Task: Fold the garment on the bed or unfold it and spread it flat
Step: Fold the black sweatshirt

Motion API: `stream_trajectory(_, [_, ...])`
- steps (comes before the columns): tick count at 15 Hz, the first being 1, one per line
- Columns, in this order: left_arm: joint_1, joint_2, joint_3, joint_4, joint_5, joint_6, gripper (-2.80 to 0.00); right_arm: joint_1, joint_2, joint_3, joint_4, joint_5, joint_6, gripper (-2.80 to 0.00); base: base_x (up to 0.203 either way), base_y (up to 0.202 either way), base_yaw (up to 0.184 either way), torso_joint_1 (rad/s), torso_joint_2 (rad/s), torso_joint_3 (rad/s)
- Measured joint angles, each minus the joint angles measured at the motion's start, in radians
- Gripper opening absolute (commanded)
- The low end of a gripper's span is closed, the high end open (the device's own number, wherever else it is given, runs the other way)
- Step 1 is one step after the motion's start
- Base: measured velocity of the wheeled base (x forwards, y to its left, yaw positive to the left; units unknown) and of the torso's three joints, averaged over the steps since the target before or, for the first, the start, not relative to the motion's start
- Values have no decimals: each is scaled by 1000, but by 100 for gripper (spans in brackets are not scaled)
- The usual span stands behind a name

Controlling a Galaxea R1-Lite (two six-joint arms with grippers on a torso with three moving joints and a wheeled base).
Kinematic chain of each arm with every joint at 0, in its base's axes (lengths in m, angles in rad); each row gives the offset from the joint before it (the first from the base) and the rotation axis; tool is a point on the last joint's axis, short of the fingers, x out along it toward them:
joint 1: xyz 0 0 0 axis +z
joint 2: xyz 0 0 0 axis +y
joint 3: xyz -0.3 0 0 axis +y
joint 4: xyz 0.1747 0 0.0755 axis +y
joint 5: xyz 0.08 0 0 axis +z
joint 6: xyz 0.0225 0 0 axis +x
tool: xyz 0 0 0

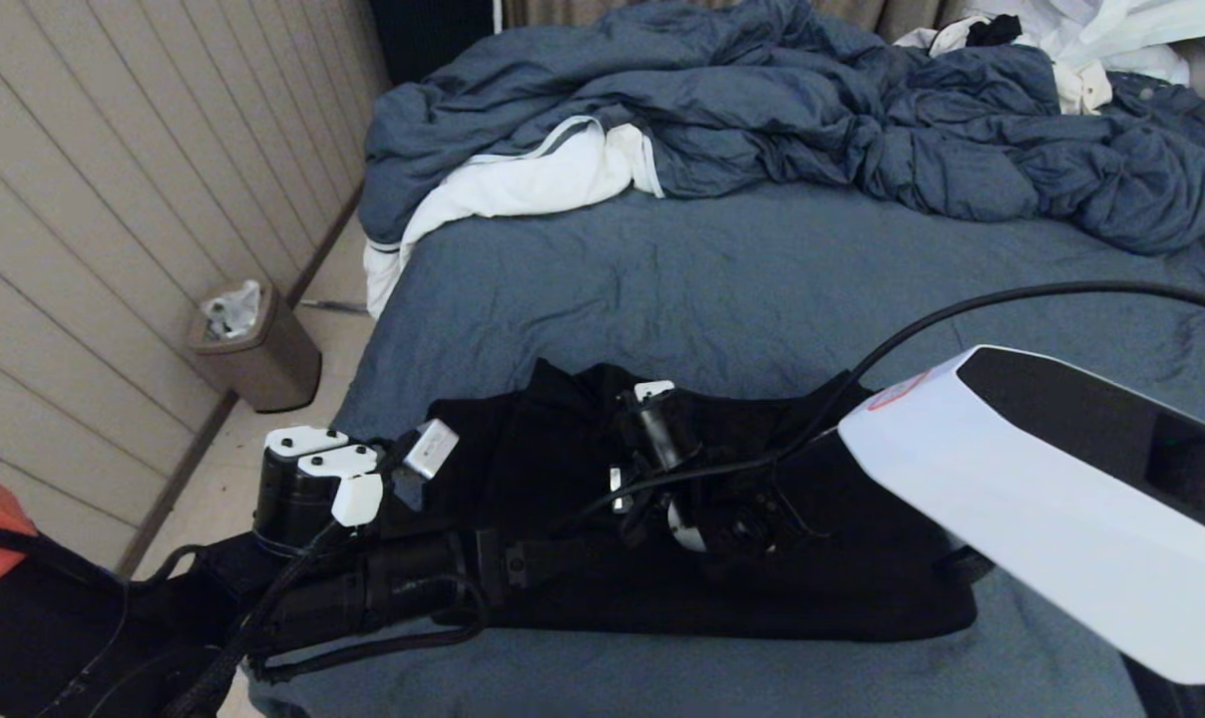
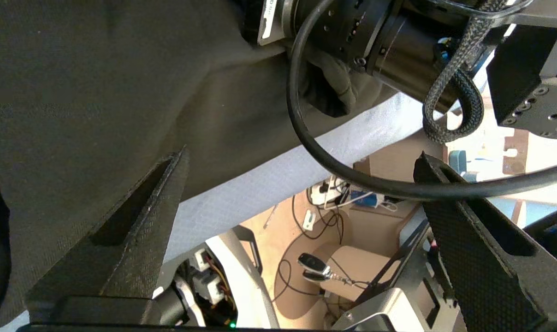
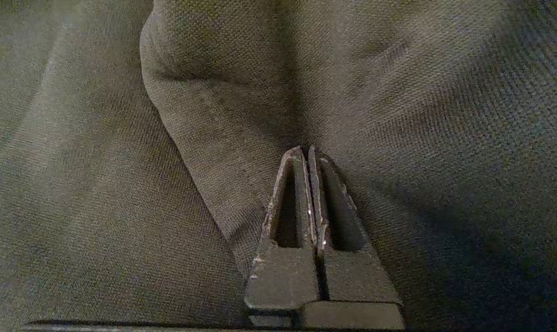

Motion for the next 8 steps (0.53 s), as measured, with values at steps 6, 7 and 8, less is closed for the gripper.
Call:
stream_trajectory(6, [0, -3, 4, 0, -1, 1, 0, -7, -125, -20, 3, -37, -92, -280, 0, 0, 0, 0, 0, 0])
stream_trajectory(7, [0, -3, 5, 0, -1, 1, 0, -9, -153, -23, 5, -39, -101, -280, 0, 0, 0, 0, 0, 0])
stream_trajectory(8, [0, -3, 5, 0, -1, 1, 0, -11, -186, -26, 7, -40, -109, -280, 0, 0, 0, 0, 0, 0])
